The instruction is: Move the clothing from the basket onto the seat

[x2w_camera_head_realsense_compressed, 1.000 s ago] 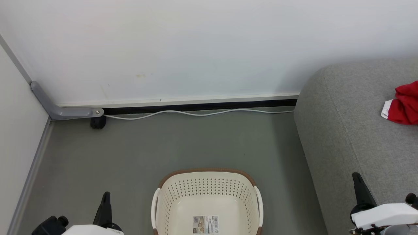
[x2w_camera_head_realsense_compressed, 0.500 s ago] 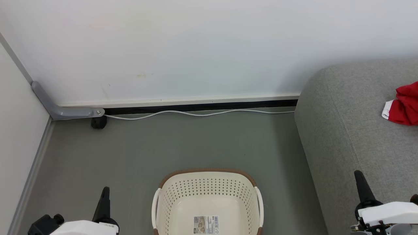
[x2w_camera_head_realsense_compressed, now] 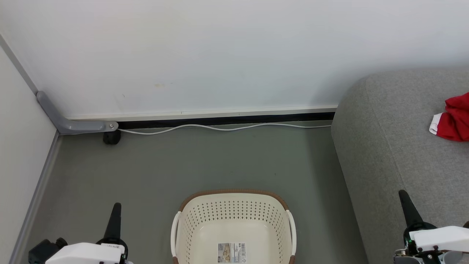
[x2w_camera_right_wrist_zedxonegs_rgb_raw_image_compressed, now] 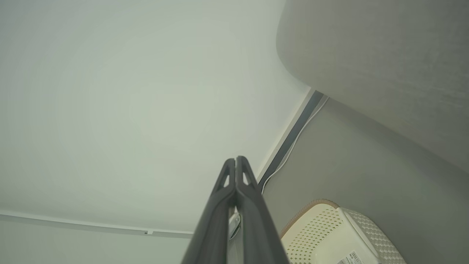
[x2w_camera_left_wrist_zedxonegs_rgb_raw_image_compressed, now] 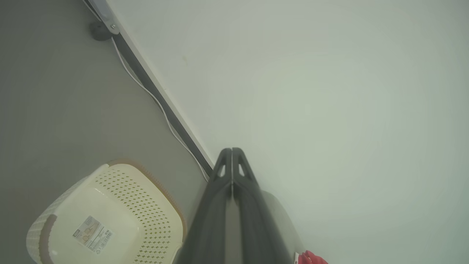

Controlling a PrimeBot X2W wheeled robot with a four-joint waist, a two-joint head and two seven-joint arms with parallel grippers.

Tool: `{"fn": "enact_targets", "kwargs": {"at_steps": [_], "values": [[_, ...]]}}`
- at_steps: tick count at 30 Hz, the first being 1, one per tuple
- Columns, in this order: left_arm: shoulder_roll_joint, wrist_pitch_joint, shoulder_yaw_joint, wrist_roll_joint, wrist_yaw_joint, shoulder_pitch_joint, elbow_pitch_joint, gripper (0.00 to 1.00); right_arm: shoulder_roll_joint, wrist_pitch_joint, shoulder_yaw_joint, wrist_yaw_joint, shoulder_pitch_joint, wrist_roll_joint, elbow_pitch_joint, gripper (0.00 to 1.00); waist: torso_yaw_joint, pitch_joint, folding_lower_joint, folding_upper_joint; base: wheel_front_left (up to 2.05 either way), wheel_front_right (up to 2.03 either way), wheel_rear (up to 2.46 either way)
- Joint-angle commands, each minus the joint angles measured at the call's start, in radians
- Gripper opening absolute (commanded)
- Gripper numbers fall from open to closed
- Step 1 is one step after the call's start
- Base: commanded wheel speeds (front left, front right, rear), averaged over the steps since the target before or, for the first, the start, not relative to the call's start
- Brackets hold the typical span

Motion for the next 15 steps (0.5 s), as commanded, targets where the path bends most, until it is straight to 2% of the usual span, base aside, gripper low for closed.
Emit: {"fn": "enact_targets", "kwargs": {"at_steps": [1, 15], "values": [[0.015, 0.009, 0.031, -0.033, -0.014, -0.065, -0.031, 0.00, -0.006, 0.015, 0.007, 0.001, -0.041, 0.029, -0.037, 0.00, 0.000, 0.000, 0.0000, 0.0000, 0.00, 0.00, 0.00], [0.016, 0.050, 0.049, -0.189, -0.037, -0.086, -0.036, 0.00, 0.010, 0.057, -0.021, 0.001, -0.042, 0.168, -0.057, 0.00, 0.003, -0.001, 0.0000, 0.0000, 0.00, 0.00, 0.00]]}}
